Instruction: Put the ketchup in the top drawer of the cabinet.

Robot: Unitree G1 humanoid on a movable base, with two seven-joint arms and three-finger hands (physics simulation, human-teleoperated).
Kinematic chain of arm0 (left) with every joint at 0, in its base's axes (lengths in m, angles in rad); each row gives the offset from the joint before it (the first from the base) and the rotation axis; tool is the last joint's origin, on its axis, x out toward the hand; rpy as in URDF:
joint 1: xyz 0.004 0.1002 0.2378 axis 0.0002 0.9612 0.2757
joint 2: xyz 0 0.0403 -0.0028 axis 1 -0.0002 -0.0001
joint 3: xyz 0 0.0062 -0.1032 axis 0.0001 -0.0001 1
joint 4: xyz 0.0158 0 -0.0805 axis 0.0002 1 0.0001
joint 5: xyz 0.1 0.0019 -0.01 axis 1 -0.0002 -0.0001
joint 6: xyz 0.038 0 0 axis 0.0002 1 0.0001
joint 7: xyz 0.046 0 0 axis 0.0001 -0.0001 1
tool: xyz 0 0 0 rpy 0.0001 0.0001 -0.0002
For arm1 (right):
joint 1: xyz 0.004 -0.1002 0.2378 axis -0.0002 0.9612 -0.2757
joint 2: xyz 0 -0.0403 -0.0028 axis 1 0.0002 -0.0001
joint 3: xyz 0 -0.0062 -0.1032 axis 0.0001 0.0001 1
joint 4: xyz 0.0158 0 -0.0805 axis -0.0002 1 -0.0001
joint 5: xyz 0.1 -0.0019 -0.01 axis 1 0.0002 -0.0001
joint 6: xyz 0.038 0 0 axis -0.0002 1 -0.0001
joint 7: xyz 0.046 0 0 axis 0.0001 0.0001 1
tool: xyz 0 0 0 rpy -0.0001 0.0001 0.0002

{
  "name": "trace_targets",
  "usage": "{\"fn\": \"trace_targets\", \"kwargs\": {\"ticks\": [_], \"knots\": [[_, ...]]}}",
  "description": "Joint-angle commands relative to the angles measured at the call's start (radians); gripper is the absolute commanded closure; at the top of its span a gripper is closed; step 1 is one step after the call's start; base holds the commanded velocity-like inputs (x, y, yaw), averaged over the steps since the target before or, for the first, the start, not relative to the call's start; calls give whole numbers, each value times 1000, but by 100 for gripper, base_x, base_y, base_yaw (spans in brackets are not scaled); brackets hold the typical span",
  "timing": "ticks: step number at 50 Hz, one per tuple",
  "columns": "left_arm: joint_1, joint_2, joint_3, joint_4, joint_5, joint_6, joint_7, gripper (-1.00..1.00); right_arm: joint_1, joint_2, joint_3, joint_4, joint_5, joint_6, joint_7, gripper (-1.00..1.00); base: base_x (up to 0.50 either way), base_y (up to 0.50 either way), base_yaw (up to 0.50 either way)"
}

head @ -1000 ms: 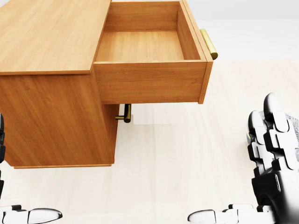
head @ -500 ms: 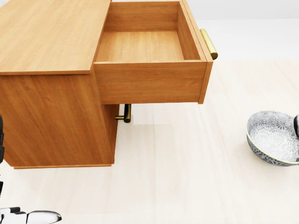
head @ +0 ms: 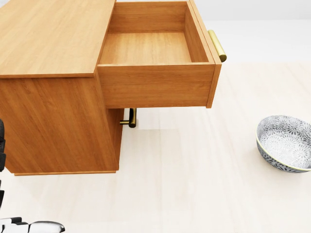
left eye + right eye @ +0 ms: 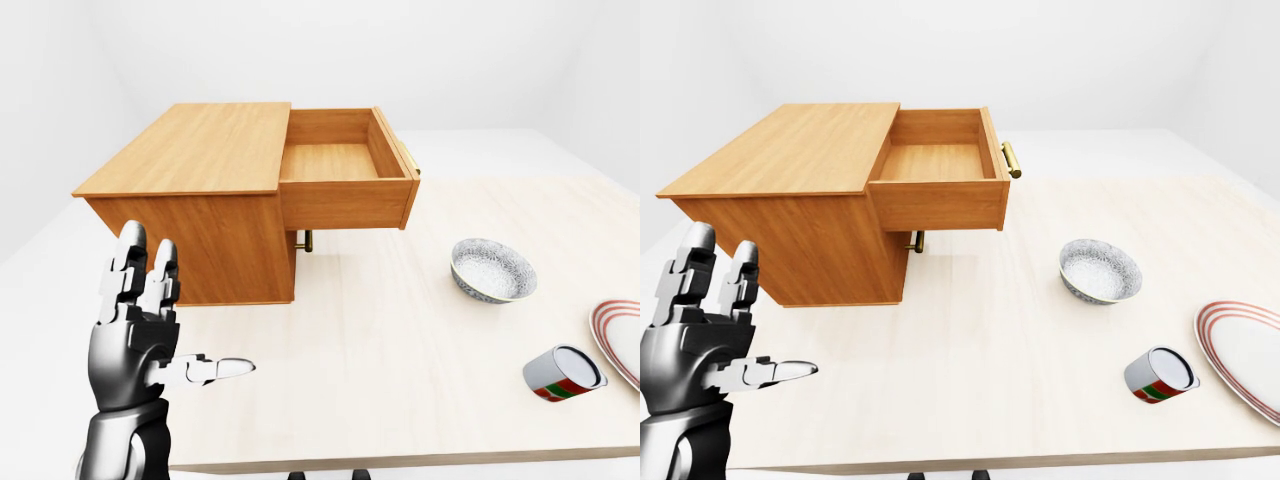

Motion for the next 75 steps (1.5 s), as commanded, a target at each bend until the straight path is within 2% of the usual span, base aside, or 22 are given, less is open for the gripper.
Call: {"fn": "trace_targets", "kwargs": {"ticks": [1, 5, 11, 15, 16, 22, 31, 36, 48, 62, 75], "knots": [[-3, 1, -1, 6, 3, 0, 1, -100, -31, -18, -116, 137, -111, 0, 0, -100, 0, 0, 0], [-2, 1, -2, 2, 3, 0, 3, -100, -19, 3, -97, 177, -96, 0, 0, -100, 0, 0, 0], [-6, 3, 5, 1, -2, 0, 4, -100, -17, -6, -65, 256, -113, 0, 0, -100, 0, 0, 0], [-5, 2, 7, 5, -3, 0, 2, -100, -13, 31, -16, 267, -139, 0, 0, -100, 0, 0, 0], [-9, 3, 7, 14, -2, 0, 1, -100, -13, 56, 24, 285, -161, 0, 0, -100, 0, 0, 0], [-12, 5, 11, 15, -7, 0, 4, -100, -9, 106, 134, 343, -214, 0, 0, -100, 0, 0, 0], [-18, 8, 2, 28, 3, 0, 11, -100, -48, 82, 261, 317, -330, 0, 0, -100, 0, 0, 0], [-17, 10, 5, 13, -1, 0, 15, -100, -60, 85, 297, 332, -360, 0, 0, -100, 0, 0, 0], [-16, 6, -9, 19, 12, 0, 16, -100, -83, 84, 431, 484, -397, 0, 0, -100, 0, 0, 0], [-12, 9, -23, 35, 21, 0, 19, -100, -94, 70, 530, 635, -402, 0, 0, -100, 0, 0, 0], [-14, 13, -23, 36, 17, 0, 23, -100, -73, 80, 562, 728, -402, 0, 0, -100, 0, 0, 0]]}}
